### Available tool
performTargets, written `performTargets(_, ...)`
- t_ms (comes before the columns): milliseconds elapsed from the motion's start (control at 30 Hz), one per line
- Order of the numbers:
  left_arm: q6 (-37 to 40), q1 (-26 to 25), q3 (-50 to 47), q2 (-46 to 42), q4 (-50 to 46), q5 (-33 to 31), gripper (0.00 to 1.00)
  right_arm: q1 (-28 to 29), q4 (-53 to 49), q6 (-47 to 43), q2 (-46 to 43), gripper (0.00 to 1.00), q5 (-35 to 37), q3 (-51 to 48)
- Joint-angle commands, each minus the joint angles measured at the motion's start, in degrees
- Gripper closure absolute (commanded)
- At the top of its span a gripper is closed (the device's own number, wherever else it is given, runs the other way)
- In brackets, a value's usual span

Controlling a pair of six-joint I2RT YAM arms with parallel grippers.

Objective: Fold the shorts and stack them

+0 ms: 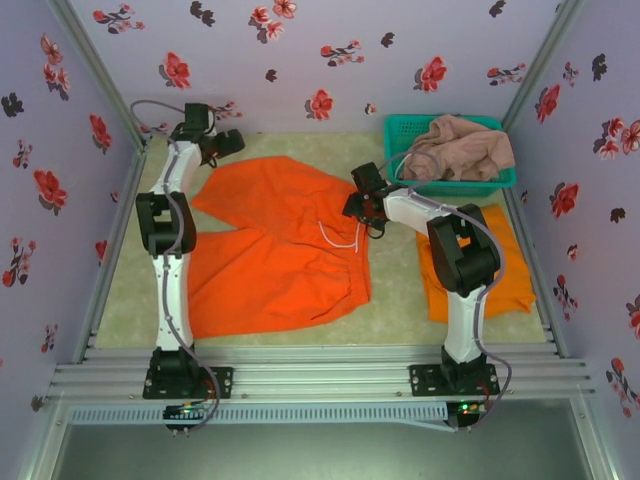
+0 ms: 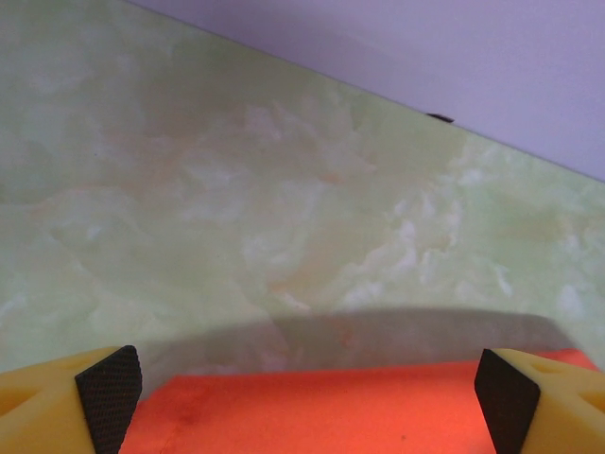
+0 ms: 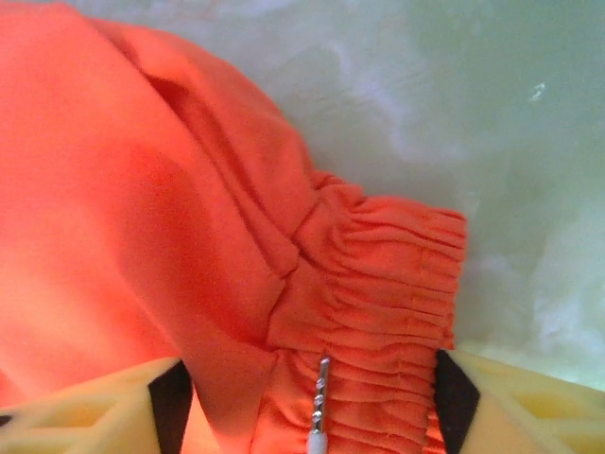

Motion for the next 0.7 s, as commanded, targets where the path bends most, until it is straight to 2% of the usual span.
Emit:
performTargets(0, 2.13, -1.2, 2.9, 2.3, -4.4, -0.85, 0.07, -0.43, 0.51, -0.9, 1.19, 0.41, 0.12, 1.78)
performTargets(167, 3.48, -2.5, 2.93, 4.26, -6.04, -0.85, 0.11, -0.43, 0.71, -1.96, 1.58, 0.6, -0.3, 1.78)
performTargets(400, 5.16, -2.83, 3.19, 5.68, -7.95, -1.1, 0.27, -0.5, 0.67, -2.98, 1.21, 0.78, -0.97, 1.64)
performTargets(467, 5.17, -2.9, 3.47, 5.91, -8.72, -1.11, 0.39, -0.46, 0.98, -3.29, 0.86, 0.85, -1.18, 1.61)
performTargets(533, 5.3, -2.99, 3.76, 5.84, -9.59, -1.11, 0.59, -0.46, 1.56, -3.72, 0.58, 0.9, -1.83, 1.6)
performTargets(667, 4.6, -2.97, 4.68, 3.7, -9.96, -1.11, 0.91, -0.46, 2.29, -4.89, 0.48, 0.98, -3.08, 3.44)
